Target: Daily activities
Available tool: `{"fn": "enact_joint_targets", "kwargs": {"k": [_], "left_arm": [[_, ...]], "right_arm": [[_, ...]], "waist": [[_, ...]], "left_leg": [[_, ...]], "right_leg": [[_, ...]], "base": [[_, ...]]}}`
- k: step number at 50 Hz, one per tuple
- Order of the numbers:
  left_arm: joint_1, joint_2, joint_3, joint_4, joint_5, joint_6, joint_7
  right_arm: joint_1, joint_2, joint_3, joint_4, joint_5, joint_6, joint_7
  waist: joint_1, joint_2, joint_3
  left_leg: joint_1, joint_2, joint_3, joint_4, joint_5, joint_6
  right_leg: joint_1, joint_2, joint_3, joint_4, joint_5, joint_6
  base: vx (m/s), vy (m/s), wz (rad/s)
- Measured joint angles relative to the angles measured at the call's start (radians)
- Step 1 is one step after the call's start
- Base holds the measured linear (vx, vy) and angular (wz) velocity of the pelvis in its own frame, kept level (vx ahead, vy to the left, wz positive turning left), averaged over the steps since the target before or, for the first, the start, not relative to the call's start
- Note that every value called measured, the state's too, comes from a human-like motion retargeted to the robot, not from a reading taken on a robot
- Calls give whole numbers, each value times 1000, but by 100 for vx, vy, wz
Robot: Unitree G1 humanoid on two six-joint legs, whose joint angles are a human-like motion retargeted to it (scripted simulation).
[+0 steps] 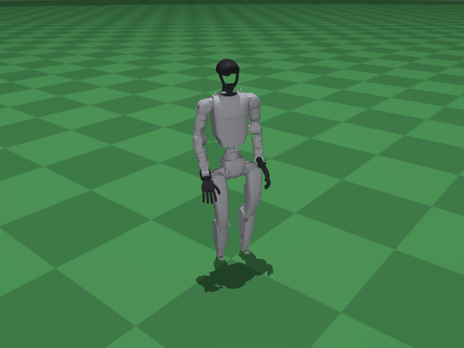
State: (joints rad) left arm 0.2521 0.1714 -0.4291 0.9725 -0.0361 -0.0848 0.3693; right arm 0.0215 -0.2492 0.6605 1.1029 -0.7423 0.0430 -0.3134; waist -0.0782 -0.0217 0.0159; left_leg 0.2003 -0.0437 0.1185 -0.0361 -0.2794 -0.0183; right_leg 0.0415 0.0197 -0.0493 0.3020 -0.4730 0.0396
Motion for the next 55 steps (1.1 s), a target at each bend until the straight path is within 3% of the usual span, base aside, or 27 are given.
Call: {"fn": "enact_joint_targets", "kwargs": {"k": [5, 13, 17, 22, 29, 35, 45, 55], "left_arm": [[-50, 53, 135, -279, -117, -64, 111], [-405, 122, 392, -1047, -196, -198, 415], [-712, 46, 357, -1334, -158, -222, 529], [-972, -167, 129, -1550, -200, -211, 486], [-1082, -354, -142, -1596, -419, -169, 284], [-1088, -387, -230, -1579, -541, -155, 193], [-1071, -370, -264, -1582, -619, -193, 193], [-821, -168, -243, -1552, -695, -237, 216]], "right_arm": [[-30, -7, -52, -34, 62, 13, -44], [-22, -9, -119, -75, 211, 66, -133], [-10, 14, -119, -62, 308, 87, -162], [3, 46, -115, -43, 434, 74, -139], [-20, 31, -102, -39, 508, 29, -23], [-33, 23, -107, -39, 526, 12, 21], [-33, 26, -122, -50, 541, 3, -25], [-60, -5, -153, -97, 494, 0, -136]], "waist": [[35, -12, -18], [85, -24, -74], [73, -24, -94], [63, -36, -86], [37, -37, -118], [18, -28, -149], [16, -15, -165], [45, 6, -152]], "left_leg": [[-34, -16, -22, 2, 12, 10], [-65, -17, -65, -2, 2, 17], [-72, -19, -86, -1, 2, 18], [-72, -40, -103, 1, 15, 28], [-125, -51, -101, 34, 1, 37], [-181, -43, -84, 83, -28, 36], [-248, -16, -48, 196, -98, 33], [-253, 15, -18, 229, -158, 28]], "right_leg": [[-58, -17, -2, 65, -29, -11], [-68, -14, -20, 39, -30, -14], [-65, -20, -37, 31, -33, -8], [-91, -50, -47, 100, -59, 14], [-141, -62, -41, 122, -60, 37], [-171, -52, -26, 101, -41, 44], [-176, -23, 1, 56, -13, 44], [-129, 18, 31, -58, 17, 34]], "base": [[2, -1, 17], [0, 0, 19], [0, 1, 21], [0, 1, 7], [-2, 1, -2], [0, 2, -12], [2, 0, -19], [4, -1, -25]]}}
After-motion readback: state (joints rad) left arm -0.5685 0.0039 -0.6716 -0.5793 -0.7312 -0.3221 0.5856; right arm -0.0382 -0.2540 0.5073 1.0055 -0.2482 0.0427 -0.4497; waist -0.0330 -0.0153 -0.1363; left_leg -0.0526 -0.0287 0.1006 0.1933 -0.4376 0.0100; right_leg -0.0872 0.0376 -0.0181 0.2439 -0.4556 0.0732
